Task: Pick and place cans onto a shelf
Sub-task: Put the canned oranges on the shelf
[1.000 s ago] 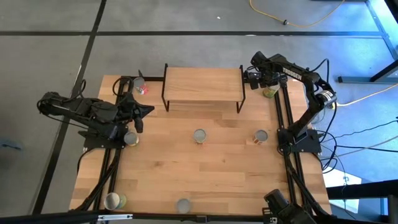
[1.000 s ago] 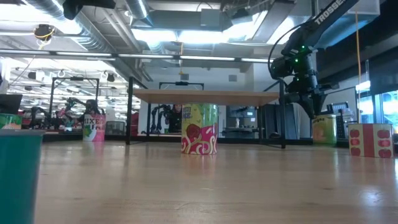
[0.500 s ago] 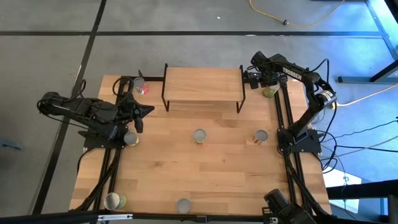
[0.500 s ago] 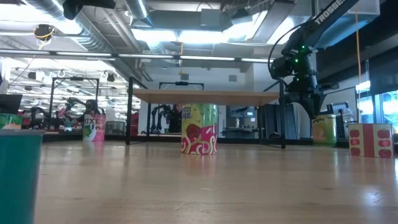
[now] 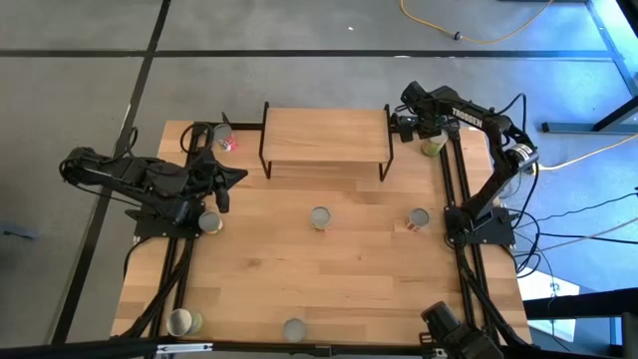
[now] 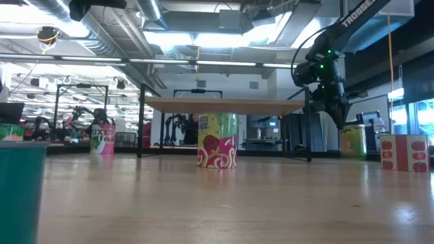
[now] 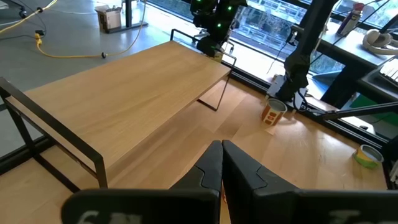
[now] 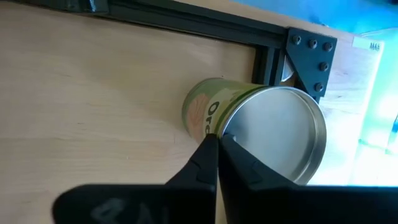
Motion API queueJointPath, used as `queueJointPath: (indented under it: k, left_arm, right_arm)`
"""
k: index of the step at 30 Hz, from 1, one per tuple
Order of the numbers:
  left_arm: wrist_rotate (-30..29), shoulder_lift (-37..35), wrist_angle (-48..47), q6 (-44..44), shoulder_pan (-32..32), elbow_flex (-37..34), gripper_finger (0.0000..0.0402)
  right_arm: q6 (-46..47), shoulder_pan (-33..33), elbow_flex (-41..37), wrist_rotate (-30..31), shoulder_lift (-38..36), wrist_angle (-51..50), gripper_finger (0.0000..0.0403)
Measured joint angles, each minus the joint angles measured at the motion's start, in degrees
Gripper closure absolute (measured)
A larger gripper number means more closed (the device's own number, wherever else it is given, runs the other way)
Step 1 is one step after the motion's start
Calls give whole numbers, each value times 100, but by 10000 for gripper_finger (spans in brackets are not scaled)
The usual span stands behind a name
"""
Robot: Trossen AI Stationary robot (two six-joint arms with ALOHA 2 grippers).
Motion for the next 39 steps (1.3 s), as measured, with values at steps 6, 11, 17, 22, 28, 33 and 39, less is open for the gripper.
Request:
queueJointPath:
  k: [6,11,17,22,28,33,39]
  left_arm:
    - [0,-2,48,2,0,0,401]
    - [0,-2,46,2,0,0,401]
    - [1,-2,46,4,0,0,401]
    - [2,0,46,4,0,0,401]
    - [63,-2,46,7,0,0,401]
    - [99,-2,45,7,0,0,401]
    - [109,0,39,9,-2,0,401]
  right_arm:
    - [-268,-2,-22,-37,-136,45,401]
    - [-395,-4,-57,-142,-340,26,402]
    - [-658,98,-52,-78,-534,-17,403]
    - [-749,260,-48,-56,-744,-58,403]
    - [-750,502,-39,-30,-1124,-344,403]
    - [-741,738,-34,-19,-1557,-623,403]
    - [-720,1047,-28,-13,-2155,-1111,403]
